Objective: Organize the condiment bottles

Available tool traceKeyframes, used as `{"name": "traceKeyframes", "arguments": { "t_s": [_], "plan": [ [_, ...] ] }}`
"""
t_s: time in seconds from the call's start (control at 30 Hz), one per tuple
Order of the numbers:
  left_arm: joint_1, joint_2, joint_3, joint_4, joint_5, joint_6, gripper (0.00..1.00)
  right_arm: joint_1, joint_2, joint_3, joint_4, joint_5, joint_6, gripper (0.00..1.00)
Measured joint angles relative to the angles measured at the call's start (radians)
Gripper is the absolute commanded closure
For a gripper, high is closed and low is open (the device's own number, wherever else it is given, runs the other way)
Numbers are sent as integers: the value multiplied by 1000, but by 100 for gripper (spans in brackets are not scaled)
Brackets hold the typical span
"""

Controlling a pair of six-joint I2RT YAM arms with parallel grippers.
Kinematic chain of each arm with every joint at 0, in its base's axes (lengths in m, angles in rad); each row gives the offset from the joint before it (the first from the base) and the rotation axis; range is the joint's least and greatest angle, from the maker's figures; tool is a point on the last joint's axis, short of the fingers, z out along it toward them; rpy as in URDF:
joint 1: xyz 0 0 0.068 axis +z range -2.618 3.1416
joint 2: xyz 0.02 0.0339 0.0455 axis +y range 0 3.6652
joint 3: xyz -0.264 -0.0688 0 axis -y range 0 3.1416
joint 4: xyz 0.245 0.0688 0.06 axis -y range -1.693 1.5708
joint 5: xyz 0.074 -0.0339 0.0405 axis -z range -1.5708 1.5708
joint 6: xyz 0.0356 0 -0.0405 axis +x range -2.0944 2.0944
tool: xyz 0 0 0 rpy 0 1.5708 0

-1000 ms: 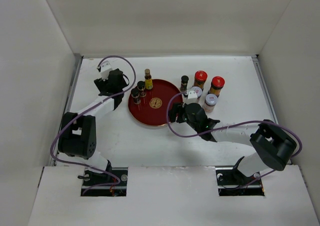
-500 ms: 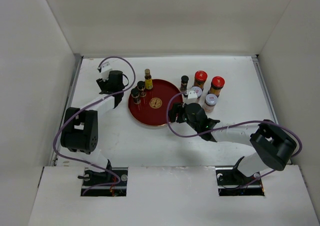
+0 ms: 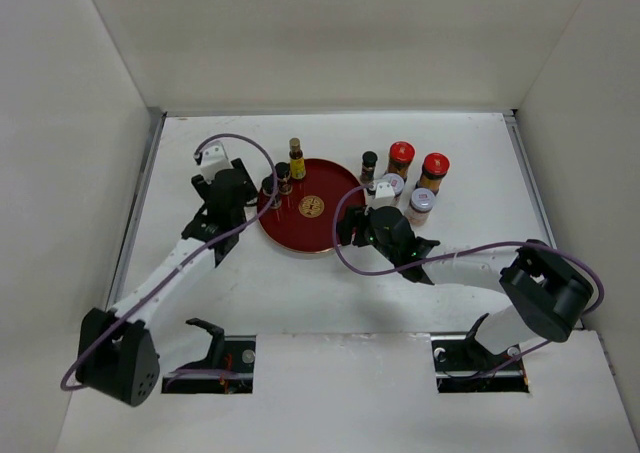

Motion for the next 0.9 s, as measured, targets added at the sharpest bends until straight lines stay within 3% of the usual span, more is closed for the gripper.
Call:
{"name": "traceKeyframes", "arguments": {
  "t_s": [0.13,0.27,0.53,0.9],
  "plan": [
    [-87,-131,-10,-63,-21,5,66,0,0,0,0,0,0,32],
    [-166,-154,-10,-140,-31,3,66,0,0,0,0,0,0,32],
    [-307,-18,-10,-117,-7,-21,66,0,-1,0,0,3,0,32],
    [-298,134,-24,11,4,-22,64,0,-1,0,0,9,0,32]
  ]
}}
